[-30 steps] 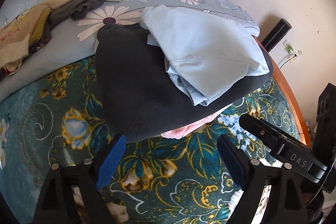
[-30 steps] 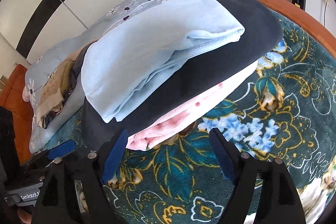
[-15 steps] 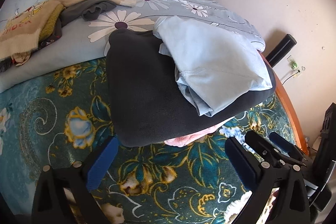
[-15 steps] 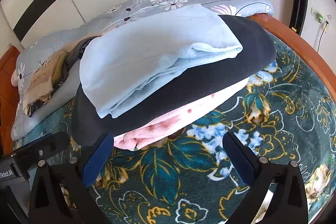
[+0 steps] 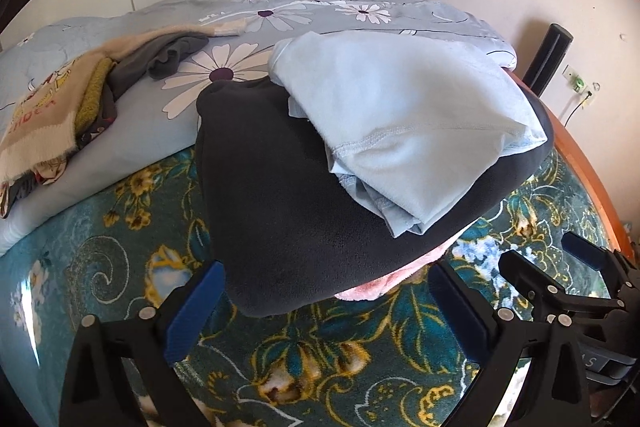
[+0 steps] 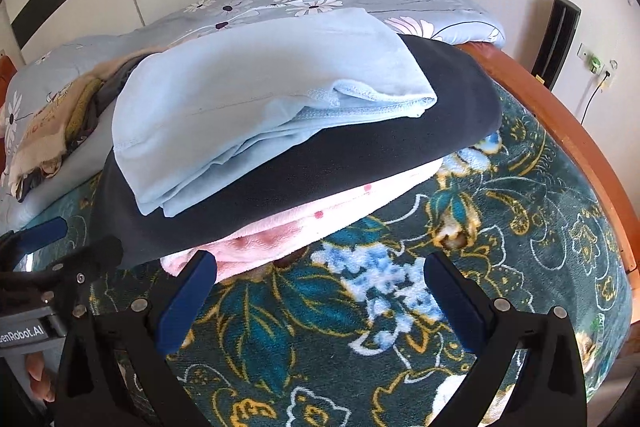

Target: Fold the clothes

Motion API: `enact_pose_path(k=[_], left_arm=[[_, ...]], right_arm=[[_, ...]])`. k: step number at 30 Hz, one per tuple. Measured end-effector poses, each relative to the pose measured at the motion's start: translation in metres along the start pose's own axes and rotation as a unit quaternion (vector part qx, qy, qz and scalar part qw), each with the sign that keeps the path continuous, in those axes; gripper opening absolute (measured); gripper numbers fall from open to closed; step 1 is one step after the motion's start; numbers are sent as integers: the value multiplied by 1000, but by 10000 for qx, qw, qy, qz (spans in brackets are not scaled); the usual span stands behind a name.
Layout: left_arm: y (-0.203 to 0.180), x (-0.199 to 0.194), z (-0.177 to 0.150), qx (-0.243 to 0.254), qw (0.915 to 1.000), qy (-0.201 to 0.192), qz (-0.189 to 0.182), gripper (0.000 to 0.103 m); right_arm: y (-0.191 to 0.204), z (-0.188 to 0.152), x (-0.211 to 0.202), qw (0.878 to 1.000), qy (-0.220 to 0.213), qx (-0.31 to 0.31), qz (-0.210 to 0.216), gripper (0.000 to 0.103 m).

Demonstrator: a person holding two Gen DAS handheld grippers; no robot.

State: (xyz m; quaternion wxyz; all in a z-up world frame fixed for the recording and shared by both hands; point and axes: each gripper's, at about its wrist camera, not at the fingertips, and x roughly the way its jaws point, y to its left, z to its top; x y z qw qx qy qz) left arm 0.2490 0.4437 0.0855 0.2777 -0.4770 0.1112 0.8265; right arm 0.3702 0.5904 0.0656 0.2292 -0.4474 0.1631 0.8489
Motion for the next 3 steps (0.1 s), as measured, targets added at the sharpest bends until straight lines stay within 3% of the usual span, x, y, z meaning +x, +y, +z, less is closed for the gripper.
enact_pose_path(k=[3], left_arm=[[-4,1,-1,103,9999,-17,87,103]], right_arm=[[-3,0,2,10000,53,44,-17,103]])
